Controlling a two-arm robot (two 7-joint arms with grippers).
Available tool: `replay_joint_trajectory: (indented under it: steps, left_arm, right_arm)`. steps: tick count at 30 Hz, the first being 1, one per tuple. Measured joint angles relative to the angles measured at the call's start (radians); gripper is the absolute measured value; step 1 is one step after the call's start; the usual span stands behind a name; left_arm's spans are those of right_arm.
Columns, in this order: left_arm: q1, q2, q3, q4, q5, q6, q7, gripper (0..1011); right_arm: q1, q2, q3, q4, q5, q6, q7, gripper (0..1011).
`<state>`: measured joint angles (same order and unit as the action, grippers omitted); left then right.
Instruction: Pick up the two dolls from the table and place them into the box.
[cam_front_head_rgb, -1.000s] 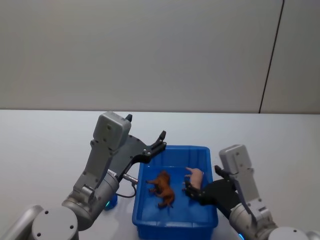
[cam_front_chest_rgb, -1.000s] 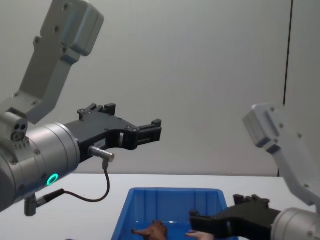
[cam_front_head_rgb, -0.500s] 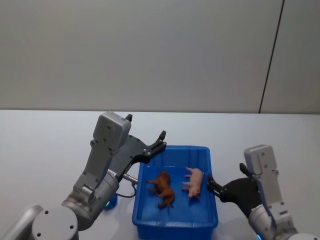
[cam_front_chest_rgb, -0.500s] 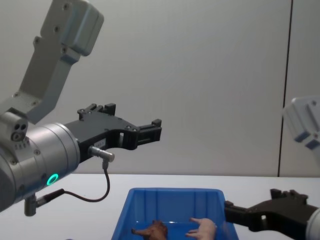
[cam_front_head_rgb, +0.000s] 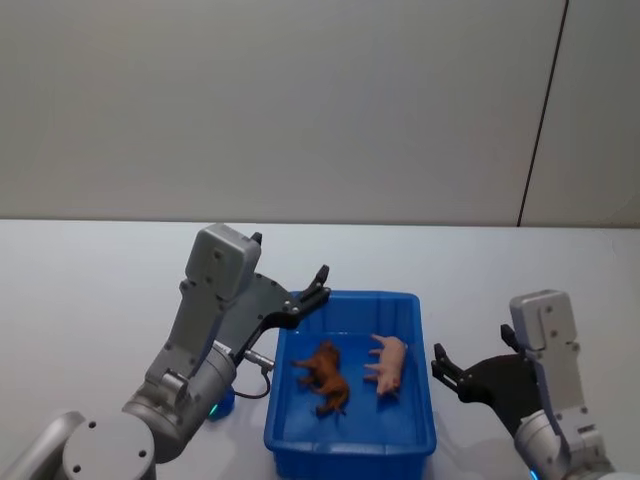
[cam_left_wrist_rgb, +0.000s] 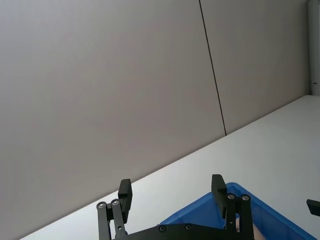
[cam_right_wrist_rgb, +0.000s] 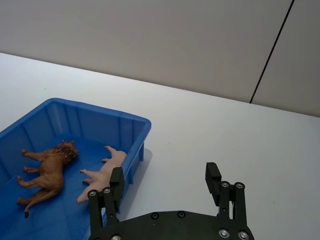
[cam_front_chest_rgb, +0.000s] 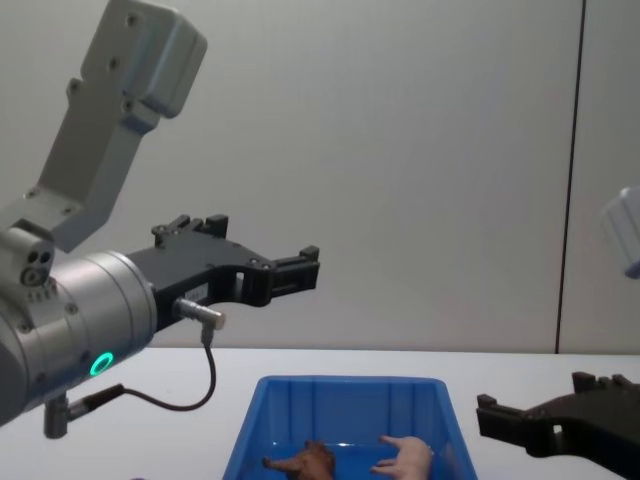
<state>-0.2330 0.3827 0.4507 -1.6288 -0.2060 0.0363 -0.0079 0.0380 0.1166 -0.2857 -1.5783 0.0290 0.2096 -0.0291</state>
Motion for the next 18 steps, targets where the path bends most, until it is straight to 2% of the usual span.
replay_joint_trajectory:
  steps: [7, 16, 18]
  left_arm:
    - [0.009, 0.005, -0.007, -0.008, -0.025, 0.040, 0.020, 1001]
    - [0.039, 0.022, -0.025, -0.011, -0.099, 0.100, 0.072, 1001]
    - [0.041, 0.023, -0.027, -0.011, -0.102, 0.102, 0.075, 1001]
  right_arm:
    - [-0.005, 0.003, 0.003, -0.007, 0.002, -0.001, -0.008, 1001]
    - [-0.009, 0.006, 0.004, -0.013, 0.003, -0.001, -0.014, 1001]
    - [-0.010, 0.006, 0.004, -0.013, 0.003, -0.001, -0.015, 1001]
